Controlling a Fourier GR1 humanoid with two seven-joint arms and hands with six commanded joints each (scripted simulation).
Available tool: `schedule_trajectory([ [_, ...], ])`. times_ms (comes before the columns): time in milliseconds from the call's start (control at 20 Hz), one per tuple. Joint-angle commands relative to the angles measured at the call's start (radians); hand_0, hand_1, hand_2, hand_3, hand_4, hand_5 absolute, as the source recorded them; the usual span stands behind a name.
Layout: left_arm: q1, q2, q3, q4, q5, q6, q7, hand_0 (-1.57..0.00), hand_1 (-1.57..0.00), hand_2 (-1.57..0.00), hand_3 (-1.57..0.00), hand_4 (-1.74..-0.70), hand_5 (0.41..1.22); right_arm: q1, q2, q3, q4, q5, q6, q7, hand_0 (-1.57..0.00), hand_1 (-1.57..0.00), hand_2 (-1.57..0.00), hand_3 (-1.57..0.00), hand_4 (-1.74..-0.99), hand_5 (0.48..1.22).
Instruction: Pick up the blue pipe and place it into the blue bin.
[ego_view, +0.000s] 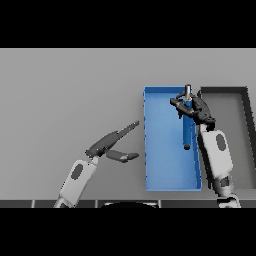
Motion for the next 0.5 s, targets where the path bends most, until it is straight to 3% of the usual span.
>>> schedule_trajectory([
  [0,0.007,-0.003,-0.007,-0.007,-0.005,0.003,-0.001,0.00,0.00,0.00,0.00,-0.92,0.489,-0.007,-0.032,0.043,0.013,-0.058,-0.041,0.007,-1.57,-1.57,-1.57,-0.41,-1.677,1.171],
  [50,0.007,-0.007,-0.008,-0.005,-0.008,0.007,0.009,0.00,0.00,0.00,0.00,-0.92,0.491,-0.014,-0.066,0.096,0.025,-0.114,-0.090,0.014,-1.57,-1.57,-1.52,-0.45,-1.626,1.161],
  [150,-0.002,-0.009,-0.004,0.005,-0.014,0.016,0.015,0.00,0.00,0.00,0.00,-0.92,0.493,-0.043,-0.155,0.221,0.064,-0.261,-0.192,0.012,-1.08,-1.03,-0.99,-0.29,-1.469,1.148],
  [250,0.001,-0.008,-0.006,0.009,-0.008,0.006,0.007,0.00,0.00,0.00,0.00,-0.92,0.493,-0.069,-0.269,0.383,0.049,-0.421,-0.287,0.016,-0.69,-0.66,-0.63,-0.19,-1.370,1.125],
  [350,-0.006,-0.004,0.004,0.009,0.002,0.002,0.010,0.00,0.00,0.00,0.00,-0.93,0.494,-0.119,-0.334,0.483,0.029,-0.428,-0.234,0.016,-0.44,-0.42,-0.40,-0.12,-1.307,1.068],
  [450,0.003,0.008,0.005,0.005,0.004,-0.003,-0.008,0.00,0.00,0.00,0.00,-0.93,0.494,-0.141,-0.398,0.588,-0.006,-0.372,-0.193,0.016,-0.28,-0.27,-0.26,-0.08,-1.250,0.962],
])
